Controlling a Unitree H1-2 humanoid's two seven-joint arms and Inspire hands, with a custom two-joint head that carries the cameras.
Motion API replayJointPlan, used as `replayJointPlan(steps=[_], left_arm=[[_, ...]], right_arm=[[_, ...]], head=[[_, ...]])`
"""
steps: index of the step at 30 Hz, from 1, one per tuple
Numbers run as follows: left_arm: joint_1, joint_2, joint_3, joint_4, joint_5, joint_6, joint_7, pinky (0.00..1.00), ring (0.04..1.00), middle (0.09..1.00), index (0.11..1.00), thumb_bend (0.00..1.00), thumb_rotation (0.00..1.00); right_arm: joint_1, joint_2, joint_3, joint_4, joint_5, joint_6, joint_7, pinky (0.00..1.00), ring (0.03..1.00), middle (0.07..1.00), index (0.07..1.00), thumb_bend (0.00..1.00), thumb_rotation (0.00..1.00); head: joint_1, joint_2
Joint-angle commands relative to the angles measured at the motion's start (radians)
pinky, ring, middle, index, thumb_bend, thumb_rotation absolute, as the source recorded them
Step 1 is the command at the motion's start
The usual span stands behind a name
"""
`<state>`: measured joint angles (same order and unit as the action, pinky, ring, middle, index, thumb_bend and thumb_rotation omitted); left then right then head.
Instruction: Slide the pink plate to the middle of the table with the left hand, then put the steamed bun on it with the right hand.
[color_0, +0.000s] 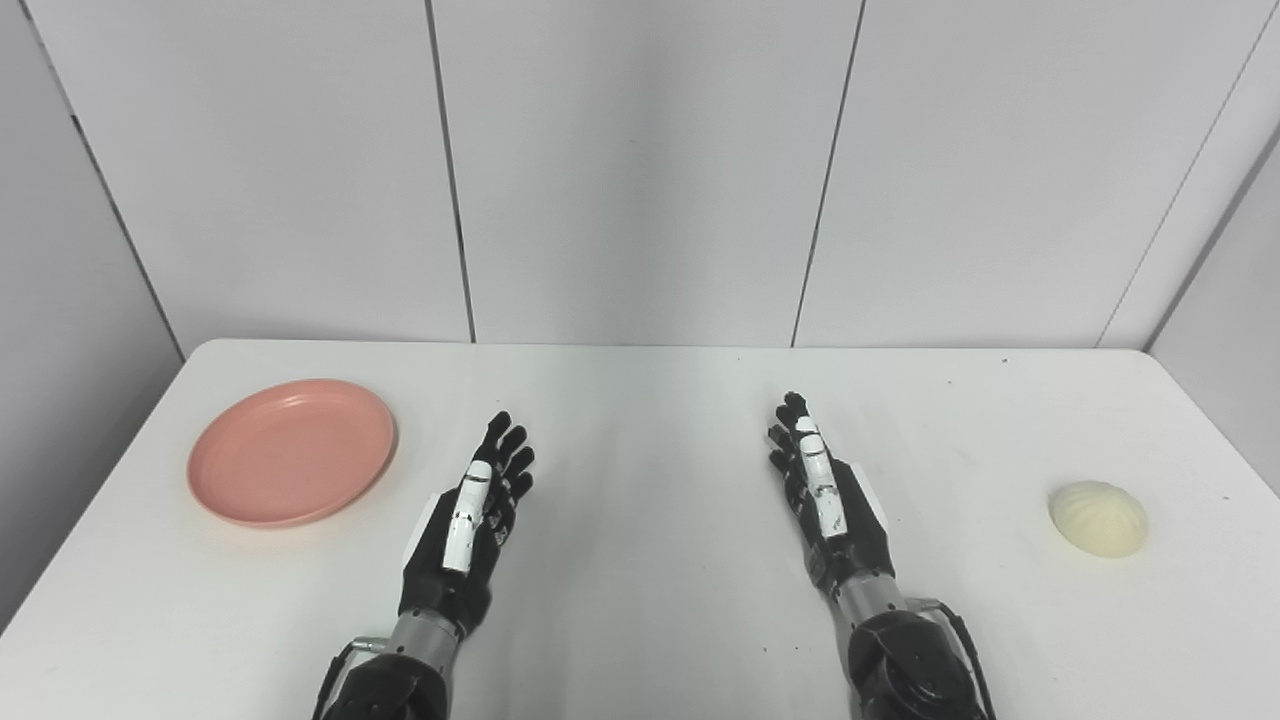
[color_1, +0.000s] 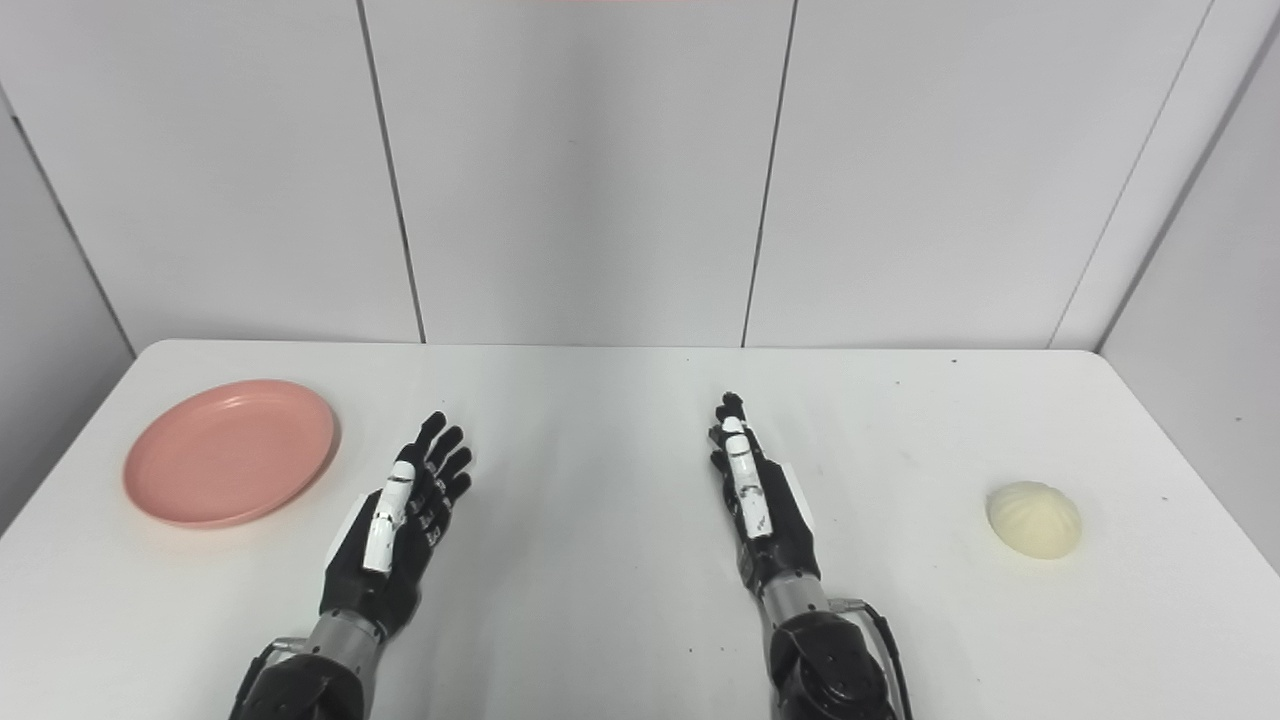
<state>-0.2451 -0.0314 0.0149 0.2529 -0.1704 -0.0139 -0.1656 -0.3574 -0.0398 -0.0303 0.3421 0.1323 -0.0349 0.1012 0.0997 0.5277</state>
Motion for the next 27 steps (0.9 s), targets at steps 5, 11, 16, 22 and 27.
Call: replayJointPlan(steps=[5,11,16,22,27], left_arm=[[0.073,0.009,-0.002,0.074,-0.002,0.055,-0.001,1.00,0.990,0.996,1.000,0.41,1.00],[0.072,0.009,-0.001,0.076,-0.003,0.054,0.000,1.00,0.990,0.997,1.000,0.41,1.00],[0.072,0.010,-0.001,0.075,-0.003,0.053,-0.001,1.00,0.990,0.997,1.000,0.41,1.00],[0.073,0.010,-0.002,0.071,-0.002,0.059,0.000,1.00,0.989,0.996,1.000,0.41,1.00],[0.073,0.010,-0.002,0.072,-0.002,0.057,0.000,1.00,0.989,0.996,1.000,0.41,1.00]], right_arm=[[0.047,0.005,0.005,0.060,0.003,-0.002,0.014,1.00,1.000,1.000,1.000,0.18,1.00],[0.049,0.004,0.007,0.058,-0.001,-0.006,0.014,1.00,1.000,1.000,1.000,0.18,1.00],[0.050,0.004,0.008,0.052,0.002,0.000,0.018,1.00,1.000,1.000,1.000,0.18,1.00],[0.047,0.004,0.007,0.058,0.004,-0.010,0.020,1.00,1.000,1.000,1.000,0.18,1.00],[0.048,0.003,0.007,0.056,0.004,-0.006,0.019,1.00,1.000,1.000,1.000,0.18,1.00]], head=[[0.001,0.002],[0.000,0.003],[0.000,0.003],[0.001,0.003],[0.001,0.003]])
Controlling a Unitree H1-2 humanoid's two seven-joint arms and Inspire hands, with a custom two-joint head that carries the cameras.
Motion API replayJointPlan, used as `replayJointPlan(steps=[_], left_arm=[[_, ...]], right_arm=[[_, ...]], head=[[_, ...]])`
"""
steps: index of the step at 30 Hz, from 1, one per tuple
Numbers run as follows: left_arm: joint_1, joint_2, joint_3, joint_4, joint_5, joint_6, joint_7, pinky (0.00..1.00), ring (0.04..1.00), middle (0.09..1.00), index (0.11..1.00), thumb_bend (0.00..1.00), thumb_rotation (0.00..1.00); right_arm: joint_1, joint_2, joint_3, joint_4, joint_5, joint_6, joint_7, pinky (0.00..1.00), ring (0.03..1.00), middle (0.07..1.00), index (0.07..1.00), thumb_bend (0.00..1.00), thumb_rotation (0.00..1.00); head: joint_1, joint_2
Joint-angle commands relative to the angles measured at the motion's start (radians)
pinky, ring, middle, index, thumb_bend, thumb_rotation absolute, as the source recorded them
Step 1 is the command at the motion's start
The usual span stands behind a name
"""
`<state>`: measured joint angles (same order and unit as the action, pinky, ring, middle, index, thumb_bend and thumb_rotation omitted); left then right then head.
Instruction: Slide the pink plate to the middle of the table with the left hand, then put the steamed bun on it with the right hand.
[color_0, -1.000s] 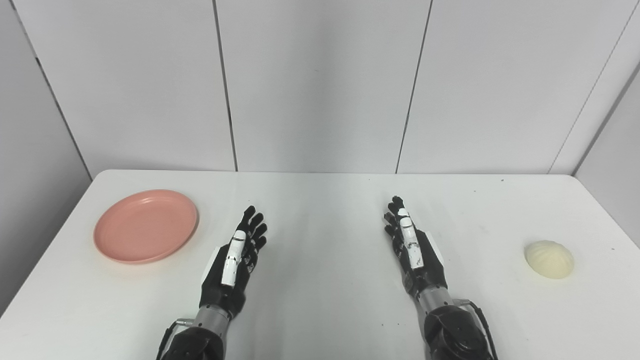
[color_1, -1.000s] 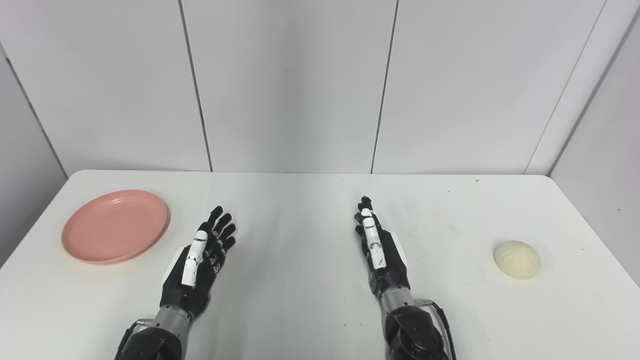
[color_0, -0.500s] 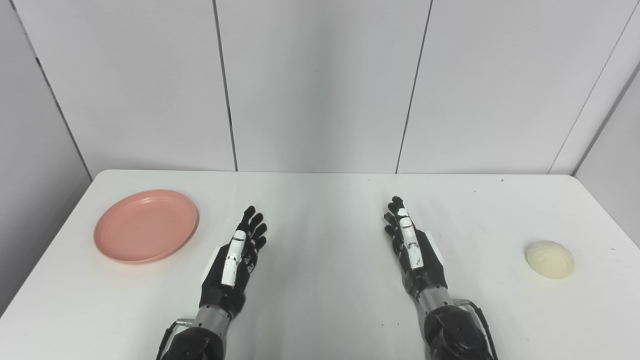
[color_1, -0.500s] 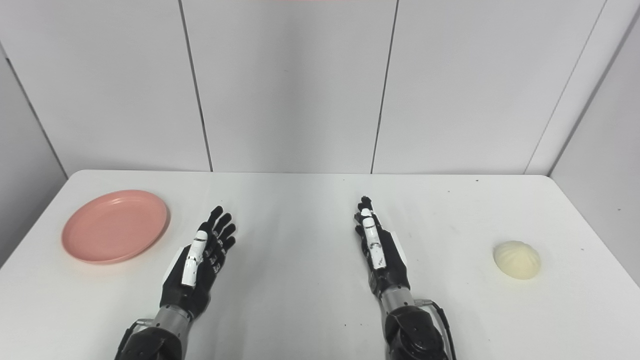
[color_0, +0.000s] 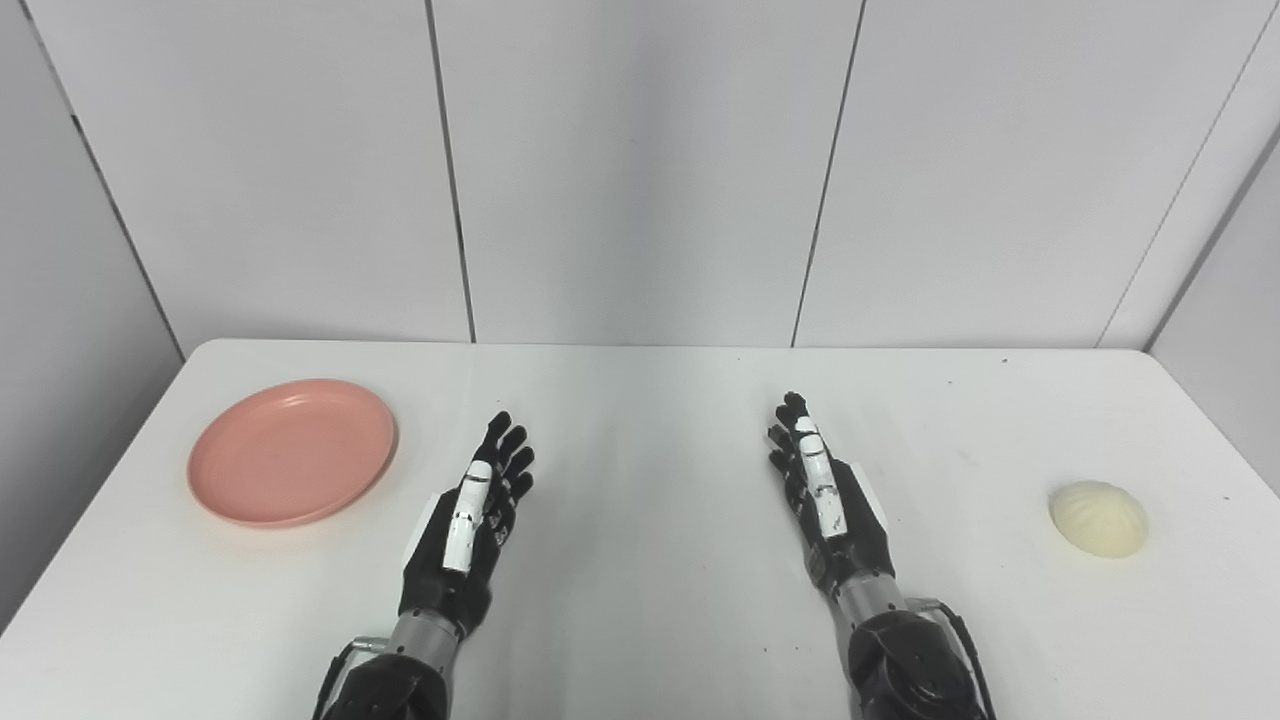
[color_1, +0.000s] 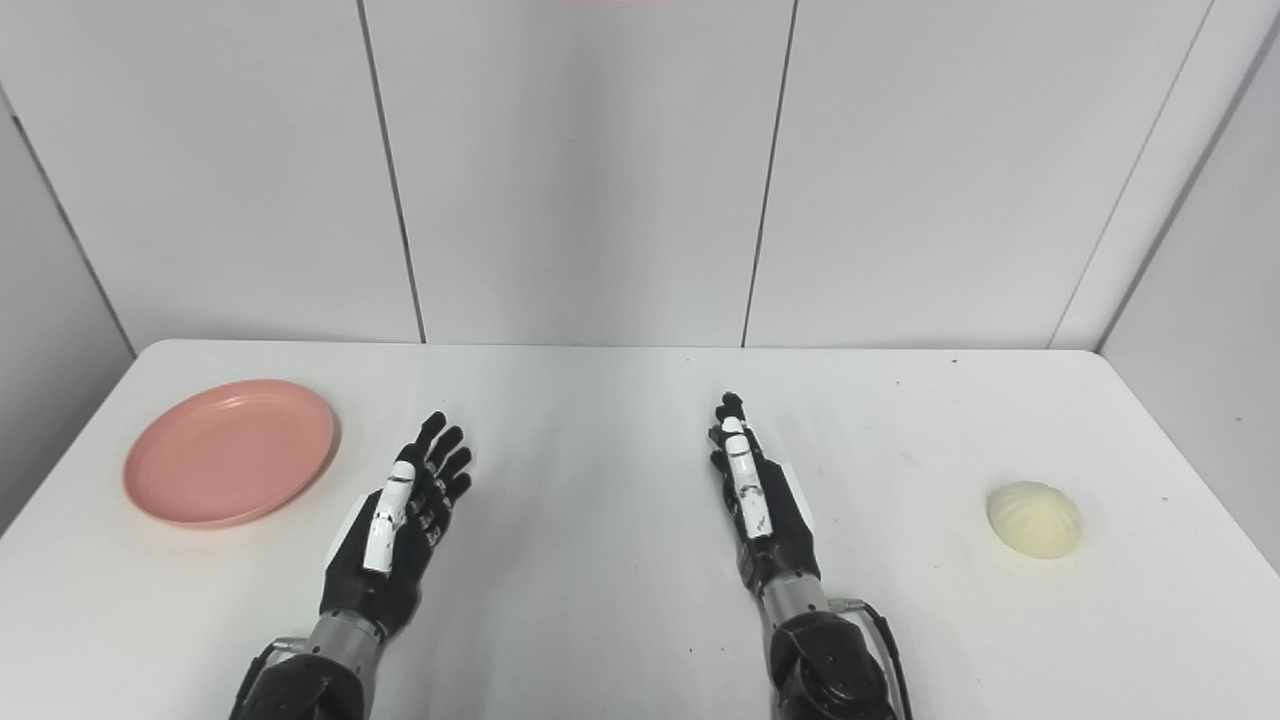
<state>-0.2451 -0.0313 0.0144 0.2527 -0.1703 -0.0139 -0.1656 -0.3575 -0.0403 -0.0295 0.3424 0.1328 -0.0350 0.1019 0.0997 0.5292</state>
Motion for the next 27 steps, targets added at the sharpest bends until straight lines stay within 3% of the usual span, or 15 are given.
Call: replayJointPlan(steps=[1,27], left_arm=[[0.073,0.010,-0.001,0.072,-0.002,0.056,0.000,1.00,0.988,0.996,1.000,0.41,1.00],[0.074,0.010,-0.004,0.060,0.000,0.066,0.002,1.00,0.988,0.997,1.000,0.41,1.00]], right_arm=[[0.049,0.005,0.005,0.054,0.005,-0.004,0.018,1.00,1.000,1.000,1.000,0.18,1.00],[0.050,0.003,0.007,0.049,0.001,-0.009,0.017,1.00,1.000,1.000,1.000,0.17,1.00]], head=[[0.001,0.004],[0.002,0.008]])
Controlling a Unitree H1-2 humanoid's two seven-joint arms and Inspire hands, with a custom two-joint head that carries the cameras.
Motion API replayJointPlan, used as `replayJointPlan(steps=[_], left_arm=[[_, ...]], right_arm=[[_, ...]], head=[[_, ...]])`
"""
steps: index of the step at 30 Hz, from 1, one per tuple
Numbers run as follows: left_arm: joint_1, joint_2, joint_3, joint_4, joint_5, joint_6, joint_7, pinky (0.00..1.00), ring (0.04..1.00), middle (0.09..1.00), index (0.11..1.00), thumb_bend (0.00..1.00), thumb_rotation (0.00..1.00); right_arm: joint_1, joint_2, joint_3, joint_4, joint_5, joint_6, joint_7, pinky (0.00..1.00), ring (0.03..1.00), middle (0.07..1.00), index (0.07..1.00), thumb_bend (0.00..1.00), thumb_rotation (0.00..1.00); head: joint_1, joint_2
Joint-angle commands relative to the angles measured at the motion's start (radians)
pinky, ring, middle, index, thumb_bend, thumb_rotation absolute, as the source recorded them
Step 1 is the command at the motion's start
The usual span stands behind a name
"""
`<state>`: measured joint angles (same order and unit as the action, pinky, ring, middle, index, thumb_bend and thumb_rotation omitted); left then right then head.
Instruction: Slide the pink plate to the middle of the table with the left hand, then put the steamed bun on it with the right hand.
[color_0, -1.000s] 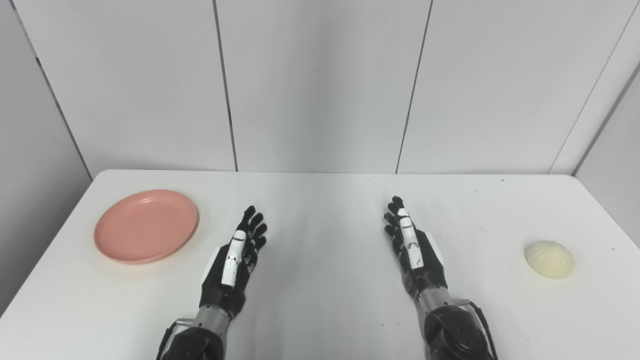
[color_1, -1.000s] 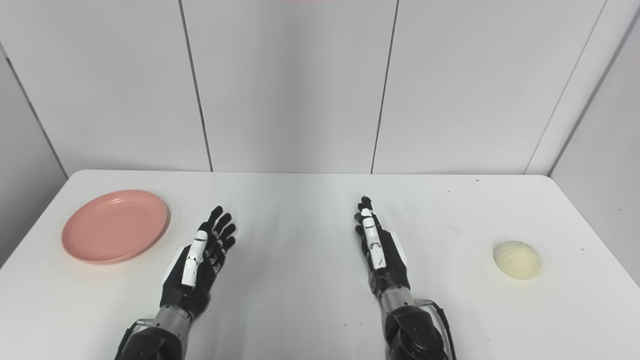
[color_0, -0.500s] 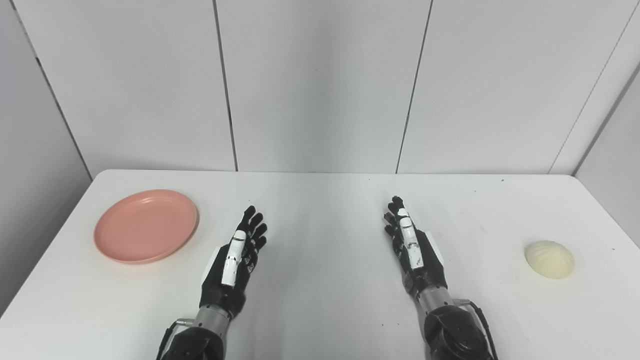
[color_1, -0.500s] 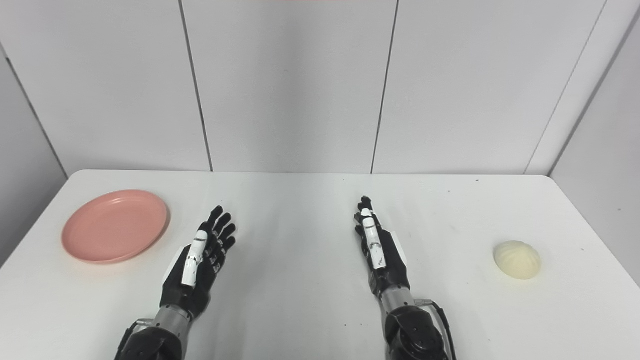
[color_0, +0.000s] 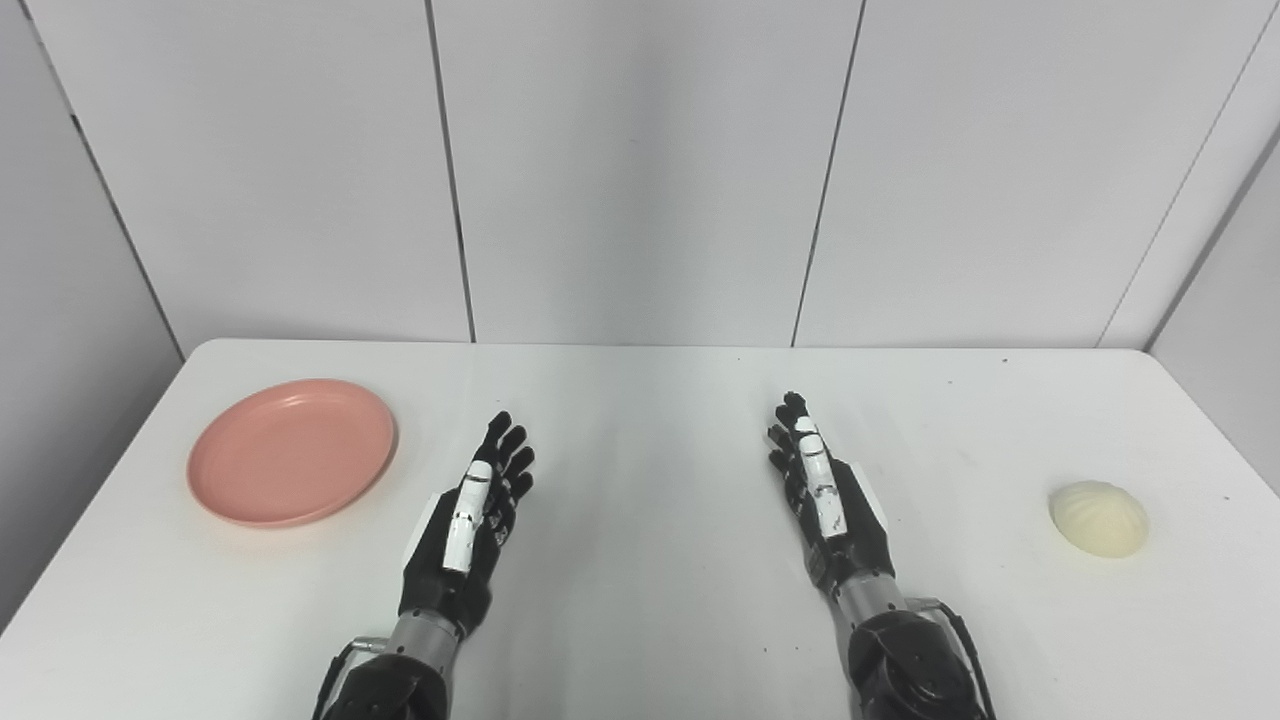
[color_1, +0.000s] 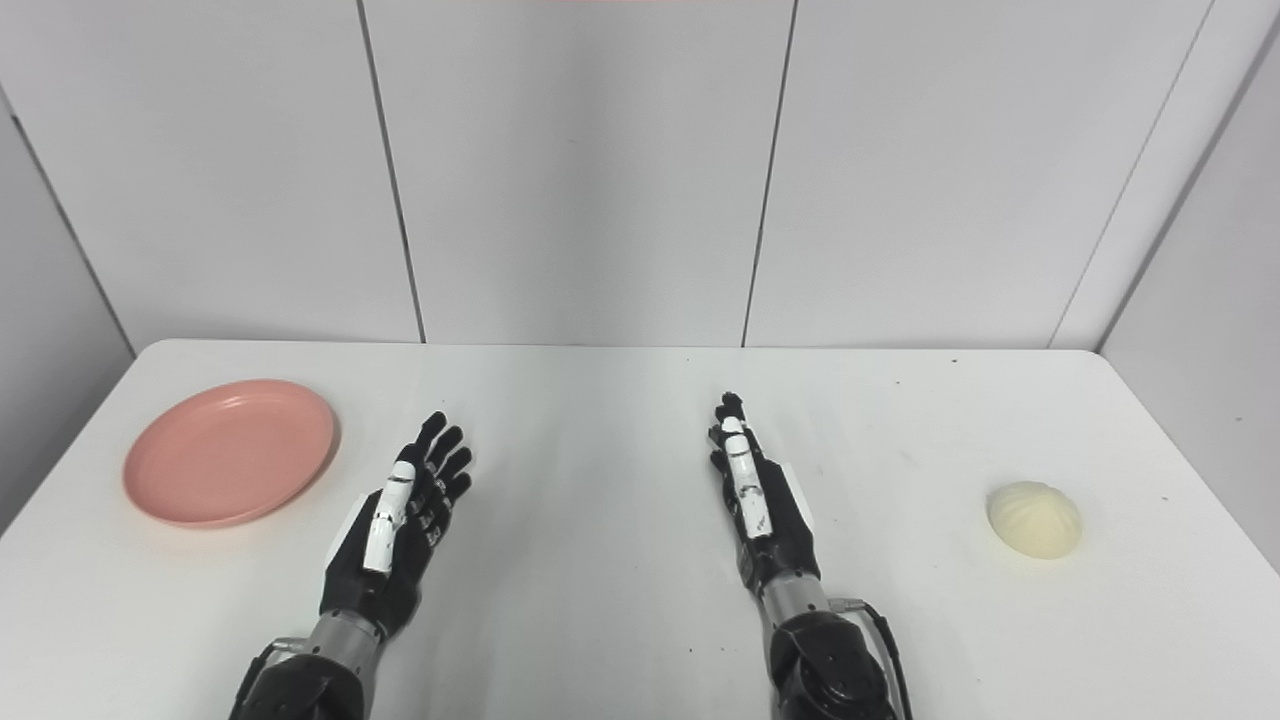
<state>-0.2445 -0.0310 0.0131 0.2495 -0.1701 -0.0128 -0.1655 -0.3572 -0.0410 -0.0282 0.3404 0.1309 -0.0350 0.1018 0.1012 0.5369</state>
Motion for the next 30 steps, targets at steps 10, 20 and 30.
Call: replayJointPlan(steps=[10,20,30], left_arm=[[0.072,0.007,-0.003,0.071,-0.001,0.060,0.002,1.00,0.990,0.998,1.000,0.40,1.00],[0.025,-0.034,-0.017,0.193,0.022,-0.015,0.022,1.00,0.997,1.000,1.000,0.42,1.00],[-0.017,-0.048,-0.020,0.307,0.033,-0.092,0.013,1.00,1.000,1.000,1.000,0.43,1.00]], right_arm=[[0.047,0.000,0.005,0.058,0.002,-0.005,0.018,1.00,1.000,1.000,1.000,0.18,1.00],[0.051,-0.045,-0.005,0.034,0.034,0.036,0.045,1.00,1.000,1.000,1.000,0.15,1.00],[0.056,-0.053,-0.014,0.016,0.066,0.038,0.055,1.00,1.000,1.000,1.000,0.09,1.00]], head=[[0.037,-0.008],[0.254,-0.067],[0.307,-0.103]])
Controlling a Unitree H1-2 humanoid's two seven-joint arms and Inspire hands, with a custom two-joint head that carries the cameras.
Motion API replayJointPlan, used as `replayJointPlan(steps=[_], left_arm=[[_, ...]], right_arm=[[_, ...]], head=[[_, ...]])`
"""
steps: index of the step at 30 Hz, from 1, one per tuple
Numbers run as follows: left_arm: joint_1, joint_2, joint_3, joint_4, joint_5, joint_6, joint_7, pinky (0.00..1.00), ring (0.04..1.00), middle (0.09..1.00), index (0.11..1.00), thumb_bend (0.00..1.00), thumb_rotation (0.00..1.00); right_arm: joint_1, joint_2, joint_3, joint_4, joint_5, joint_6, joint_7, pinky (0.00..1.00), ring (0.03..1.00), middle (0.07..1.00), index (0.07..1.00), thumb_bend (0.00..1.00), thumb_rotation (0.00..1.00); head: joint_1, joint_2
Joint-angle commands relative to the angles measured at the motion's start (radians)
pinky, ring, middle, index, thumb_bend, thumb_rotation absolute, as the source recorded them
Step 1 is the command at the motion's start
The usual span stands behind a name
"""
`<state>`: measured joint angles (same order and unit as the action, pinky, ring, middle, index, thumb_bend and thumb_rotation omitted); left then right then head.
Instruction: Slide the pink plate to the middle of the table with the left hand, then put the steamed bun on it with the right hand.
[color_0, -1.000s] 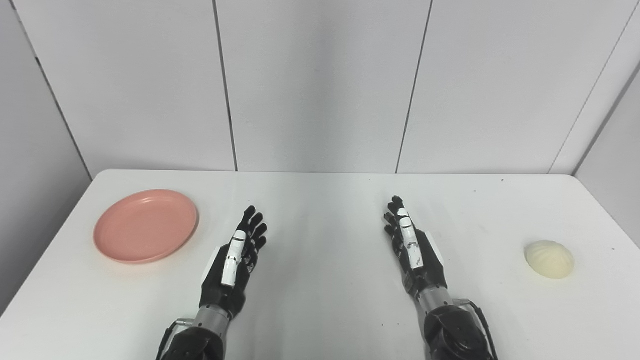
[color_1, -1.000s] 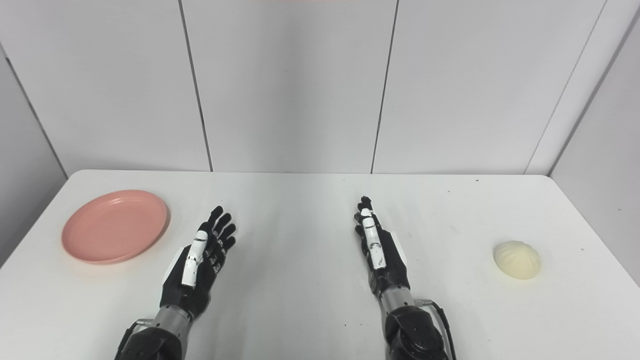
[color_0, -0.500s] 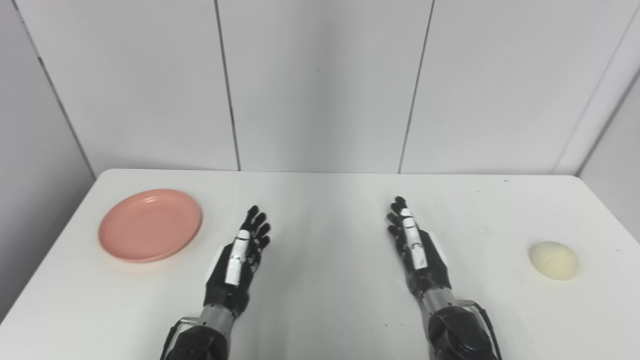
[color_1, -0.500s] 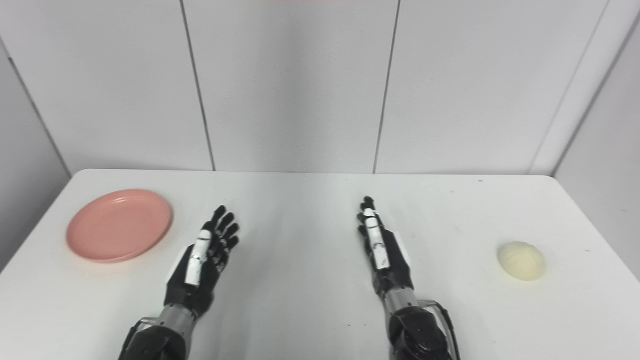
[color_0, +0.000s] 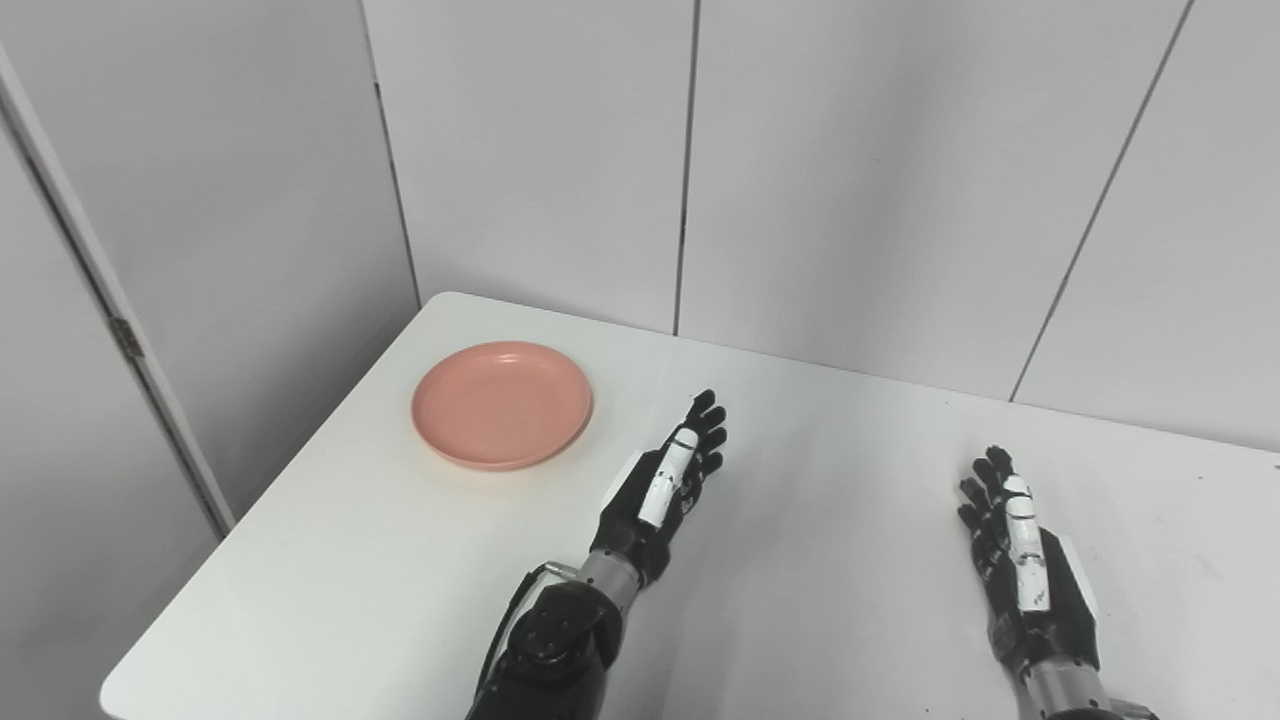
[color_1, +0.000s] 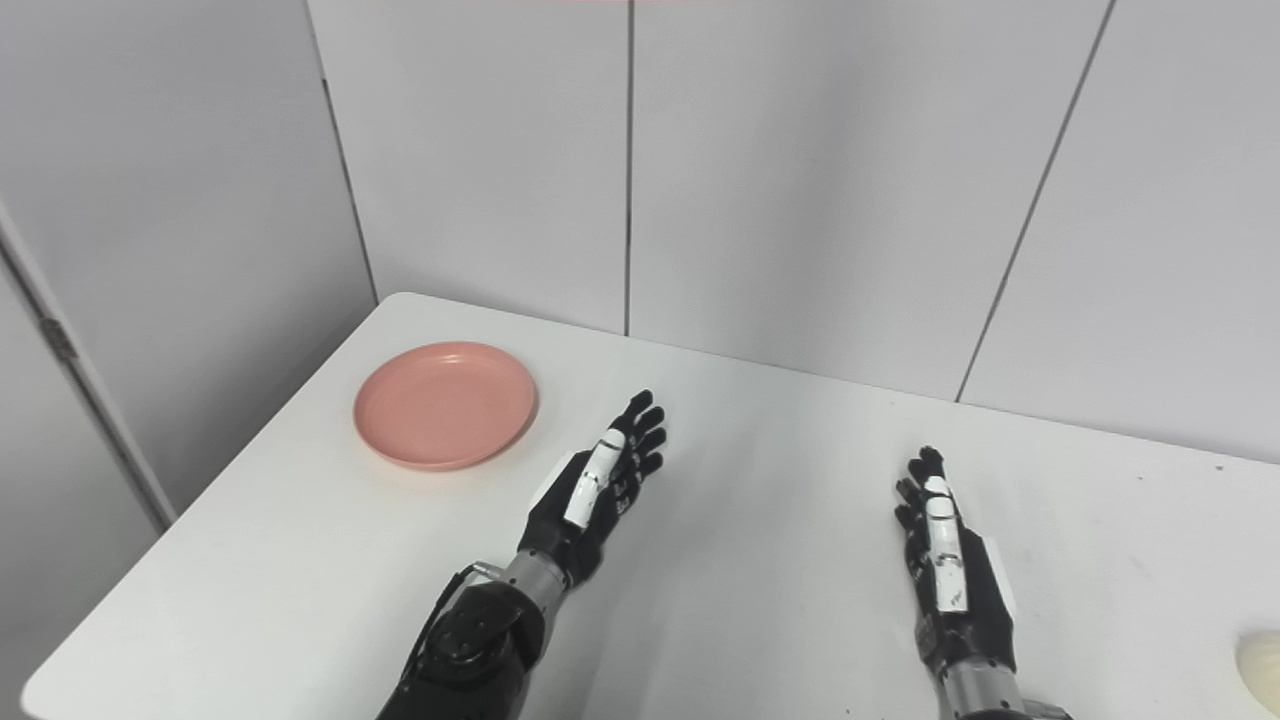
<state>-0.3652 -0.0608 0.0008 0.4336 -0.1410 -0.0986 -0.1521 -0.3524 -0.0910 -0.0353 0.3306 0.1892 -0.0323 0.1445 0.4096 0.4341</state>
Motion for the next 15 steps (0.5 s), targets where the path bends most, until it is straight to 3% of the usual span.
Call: replayJointPlan(steps=[1,15], left_arm=[[0.103,-0.018,-0.009,0.128,0.006,-0.012,0.000,1.00,1.000,1.000,1.000,0.43,1.00],[0.095,-0.017,-0.009,0.136,0.022,-0.030,0.004,1.00,0.979,0.993,0.999,0.45,1.00]], right_arm=[[0.051,-0.004,-0.006,0.027,0.005,0.033,0.012,1.00,1.000,1.000,1.000,0.08,1.00],[0.059,-0.002,-0.001,-0.008,0.005,0.062,0.009,1.00,1.000,1.000,1.000,0.08,1.00]], head=[[-0.002,0.000],[0.001,0.007]])
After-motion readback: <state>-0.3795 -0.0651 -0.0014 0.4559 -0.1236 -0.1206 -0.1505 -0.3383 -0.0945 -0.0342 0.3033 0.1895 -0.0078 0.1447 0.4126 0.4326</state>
